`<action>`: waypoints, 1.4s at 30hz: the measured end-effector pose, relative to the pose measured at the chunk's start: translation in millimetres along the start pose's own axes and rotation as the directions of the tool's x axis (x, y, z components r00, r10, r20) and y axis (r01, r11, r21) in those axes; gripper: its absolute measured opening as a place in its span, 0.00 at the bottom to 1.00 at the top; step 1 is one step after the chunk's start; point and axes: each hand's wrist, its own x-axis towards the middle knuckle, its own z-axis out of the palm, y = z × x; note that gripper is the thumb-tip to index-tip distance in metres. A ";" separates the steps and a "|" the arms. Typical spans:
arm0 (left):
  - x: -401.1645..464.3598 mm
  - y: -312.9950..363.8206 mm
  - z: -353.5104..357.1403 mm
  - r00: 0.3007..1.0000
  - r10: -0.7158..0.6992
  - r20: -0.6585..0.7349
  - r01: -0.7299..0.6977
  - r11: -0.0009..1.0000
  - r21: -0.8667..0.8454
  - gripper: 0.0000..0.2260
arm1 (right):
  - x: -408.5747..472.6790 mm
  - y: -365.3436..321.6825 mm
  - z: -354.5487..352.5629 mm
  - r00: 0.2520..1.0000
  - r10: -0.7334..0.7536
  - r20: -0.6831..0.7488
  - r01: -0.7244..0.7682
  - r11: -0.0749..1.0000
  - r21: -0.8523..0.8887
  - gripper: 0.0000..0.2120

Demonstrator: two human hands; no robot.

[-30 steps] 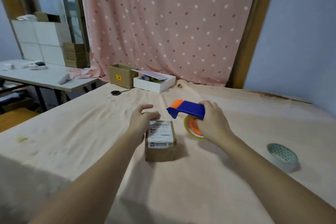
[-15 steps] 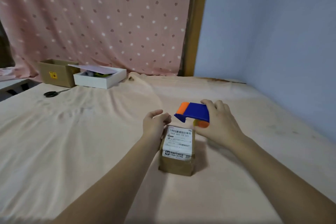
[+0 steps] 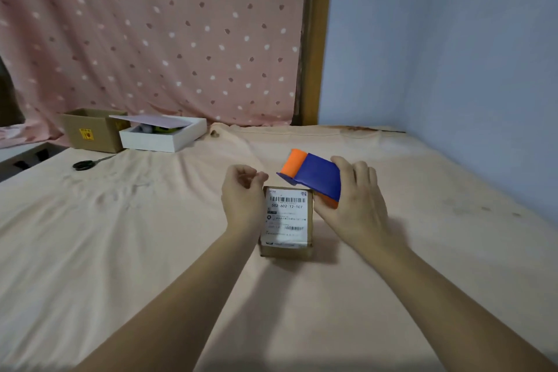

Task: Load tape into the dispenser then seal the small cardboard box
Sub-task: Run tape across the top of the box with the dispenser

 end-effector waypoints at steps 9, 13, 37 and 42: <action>-19.5 -1.3 -11.9 0.975 0.220 0.026 -0.222 0.971 0.094 0.04 | -25.4 4.8 -14.2 0.994 -0.083 -0.073 0.094 0.982 0.161 0.31; -31.6 -0.8 -24.0 0.982 0.181 0.049 -0.184 0.981 0.069 0.09 | -35.2 4.5 -24.2 0.999 -0.034 -0.036 0.043 0.963 0.267 0.32; -103.5 -48.1 -31.1 0.992 -0.128 0.009 0.128 0.980 -0.153 0.07 | -58.0 -38.0 -13.3 0.999 -0.042 -0.002 0.041 0.961 0.273 0.29; -76.8 -44.2 -20.3 0.992 -0.064 -0.112 0.053 0.994 -0.097 0.09 | -35.2 -37.1 7.1 0.997 0.015 -0.074 0.005 0.967 0.255 0.28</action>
